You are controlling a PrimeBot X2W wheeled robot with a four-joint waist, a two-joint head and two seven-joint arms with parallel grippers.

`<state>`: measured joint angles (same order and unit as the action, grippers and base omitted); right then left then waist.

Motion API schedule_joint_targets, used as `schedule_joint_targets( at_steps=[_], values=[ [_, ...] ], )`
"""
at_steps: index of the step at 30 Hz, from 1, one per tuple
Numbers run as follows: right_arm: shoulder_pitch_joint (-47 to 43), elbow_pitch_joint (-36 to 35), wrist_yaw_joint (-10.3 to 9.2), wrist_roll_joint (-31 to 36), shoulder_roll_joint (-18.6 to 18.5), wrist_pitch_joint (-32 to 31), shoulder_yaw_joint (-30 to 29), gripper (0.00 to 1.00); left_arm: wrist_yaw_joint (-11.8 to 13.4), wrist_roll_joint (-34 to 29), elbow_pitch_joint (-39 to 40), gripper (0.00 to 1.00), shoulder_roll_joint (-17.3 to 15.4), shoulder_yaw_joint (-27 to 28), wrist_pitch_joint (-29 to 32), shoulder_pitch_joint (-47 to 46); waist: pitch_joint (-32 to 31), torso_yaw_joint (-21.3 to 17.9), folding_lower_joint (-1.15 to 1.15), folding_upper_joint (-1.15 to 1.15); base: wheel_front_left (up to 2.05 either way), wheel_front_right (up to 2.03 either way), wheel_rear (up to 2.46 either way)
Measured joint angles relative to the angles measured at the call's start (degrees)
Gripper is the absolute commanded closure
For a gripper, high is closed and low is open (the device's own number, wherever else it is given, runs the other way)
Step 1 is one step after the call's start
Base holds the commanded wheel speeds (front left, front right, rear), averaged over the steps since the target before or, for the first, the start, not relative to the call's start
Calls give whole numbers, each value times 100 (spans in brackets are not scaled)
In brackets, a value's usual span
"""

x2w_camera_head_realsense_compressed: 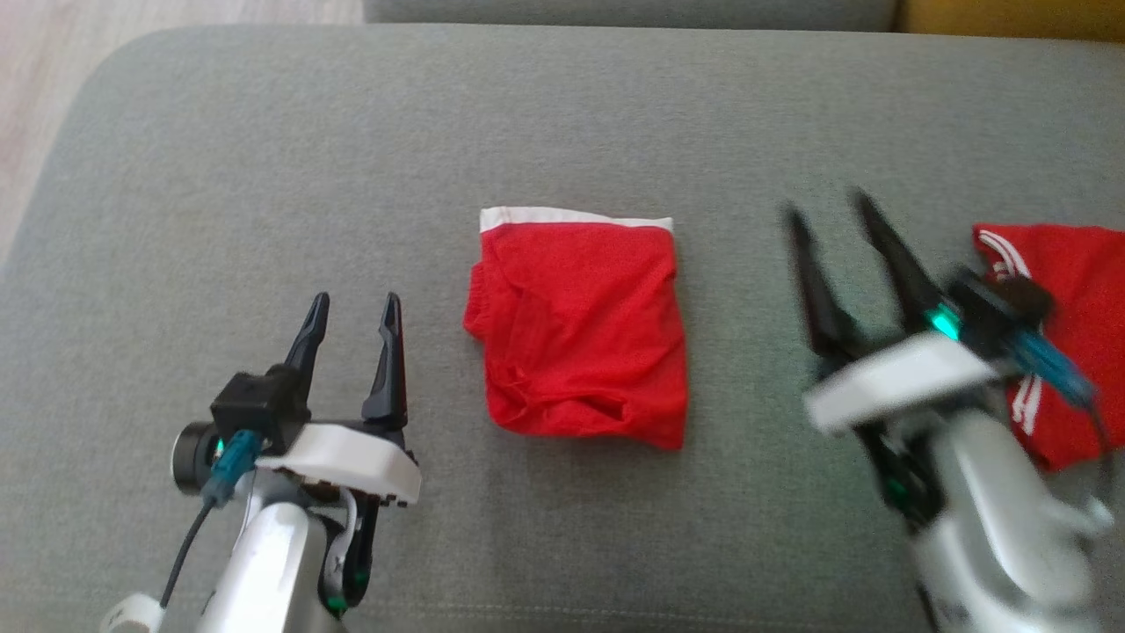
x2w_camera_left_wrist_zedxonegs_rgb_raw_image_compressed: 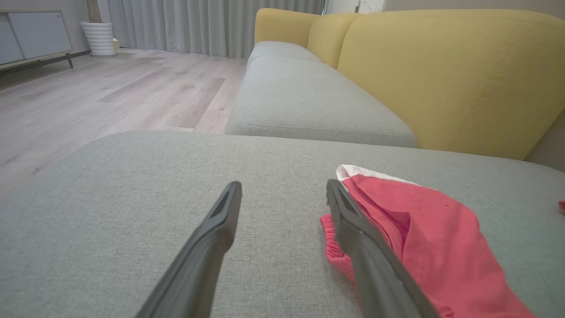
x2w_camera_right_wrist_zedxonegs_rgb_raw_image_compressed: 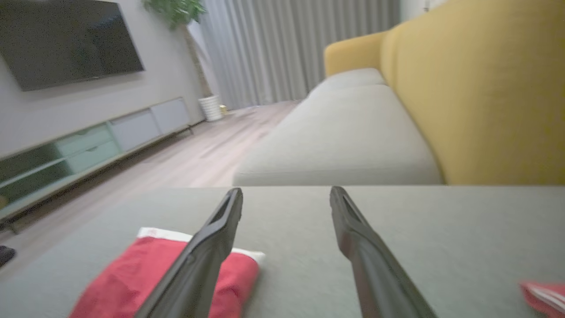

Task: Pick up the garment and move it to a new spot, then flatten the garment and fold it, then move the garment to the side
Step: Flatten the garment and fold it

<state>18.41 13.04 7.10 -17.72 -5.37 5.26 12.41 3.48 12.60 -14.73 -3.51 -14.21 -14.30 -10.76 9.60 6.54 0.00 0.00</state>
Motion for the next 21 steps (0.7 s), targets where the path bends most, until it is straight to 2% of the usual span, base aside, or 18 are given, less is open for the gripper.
schedule_joint_targets(
  at_steps=[4,7,21],
  values=[
    [-921,-487,0,355,1,-234,-895,0,0,-36,76,0,-71,15,0,120,-43,-122,0,0,0,0,0],
    [-1341,-840,0,494,74,-390,-1274,0,0,-42,159,0,-140,22,0,168,-88,-202,0,0,0,0,0],
    [-2281,-1734,0,671,255,-889,-1355,0,63,-41,787,0,-452,26,214,995,-621,-324,0,0,0,0,0]
  ],
)
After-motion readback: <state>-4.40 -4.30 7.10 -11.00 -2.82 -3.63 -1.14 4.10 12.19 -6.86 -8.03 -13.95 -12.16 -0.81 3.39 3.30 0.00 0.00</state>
